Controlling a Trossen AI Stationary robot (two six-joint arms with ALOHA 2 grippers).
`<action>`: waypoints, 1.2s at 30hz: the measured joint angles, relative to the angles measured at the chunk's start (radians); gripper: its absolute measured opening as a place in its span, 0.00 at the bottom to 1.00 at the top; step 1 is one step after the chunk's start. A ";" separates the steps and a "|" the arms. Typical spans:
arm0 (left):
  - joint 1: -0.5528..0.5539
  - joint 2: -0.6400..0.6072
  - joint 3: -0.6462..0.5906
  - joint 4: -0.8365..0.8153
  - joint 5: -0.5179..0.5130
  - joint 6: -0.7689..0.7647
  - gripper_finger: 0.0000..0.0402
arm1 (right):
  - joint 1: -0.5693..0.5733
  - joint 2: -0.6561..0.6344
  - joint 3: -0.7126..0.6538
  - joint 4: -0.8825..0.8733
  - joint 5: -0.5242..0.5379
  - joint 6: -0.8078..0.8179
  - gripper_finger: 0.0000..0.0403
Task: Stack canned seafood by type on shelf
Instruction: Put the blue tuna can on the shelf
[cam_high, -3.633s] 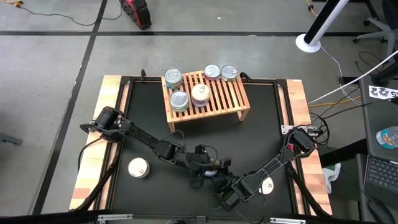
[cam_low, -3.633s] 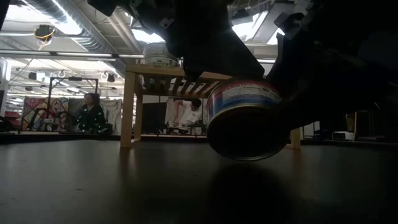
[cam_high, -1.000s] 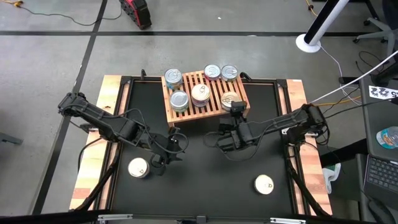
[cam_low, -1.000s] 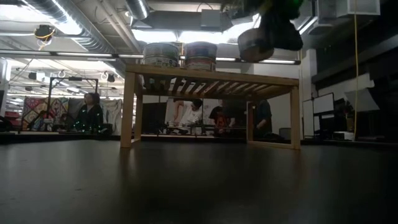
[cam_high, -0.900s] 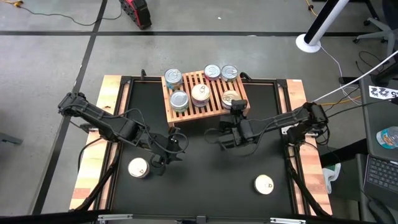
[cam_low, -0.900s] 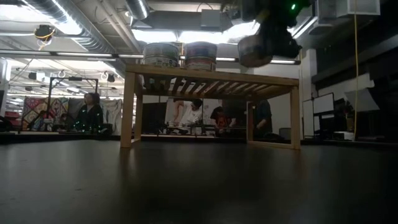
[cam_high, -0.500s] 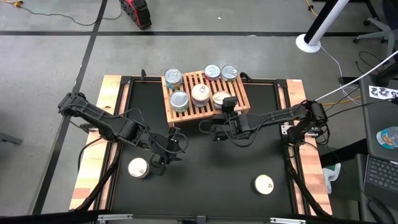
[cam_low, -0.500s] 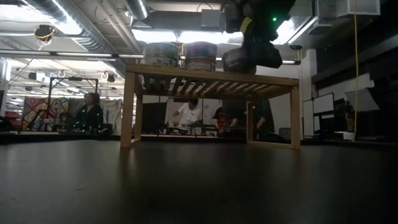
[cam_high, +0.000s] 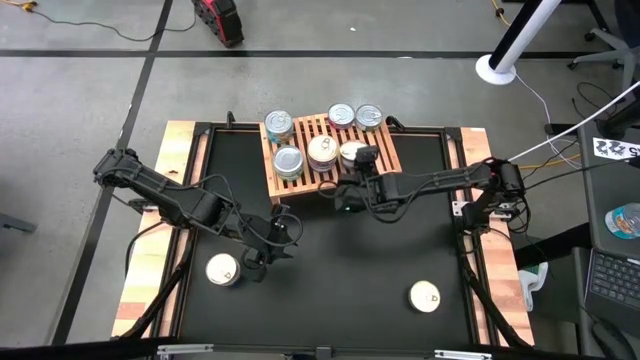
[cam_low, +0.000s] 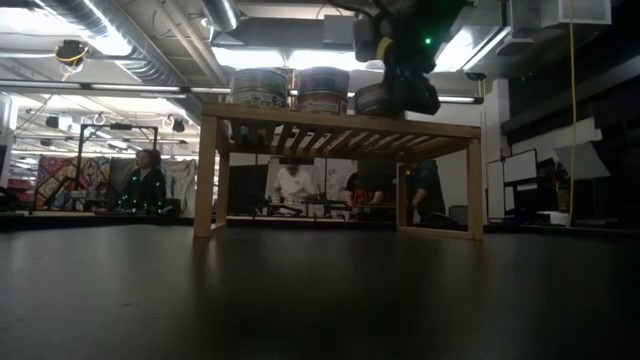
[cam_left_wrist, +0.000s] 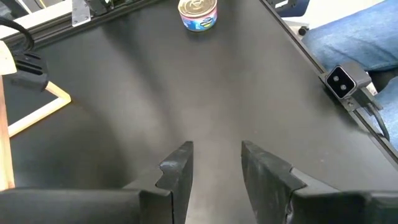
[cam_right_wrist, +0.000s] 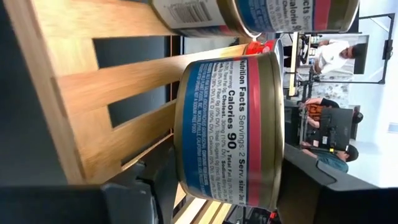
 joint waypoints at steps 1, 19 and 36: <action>0.000 0.000 0.000 0.000 0.000 0.000 0.32 | 0.000 0.000 0.000 0.005 -0.001 0.000 0.50; 0.000 0.000 0.000 0.000 0.000 0.000 0.32 | 0.001 0.005 -0.003 0.014 -0.022 -0.001 0.67; 0.000 0.000 0.000 0.000 0.000 0.000 0.32 | 0.003 0.005 0.116 0.005 -0.197 -0.031 0.71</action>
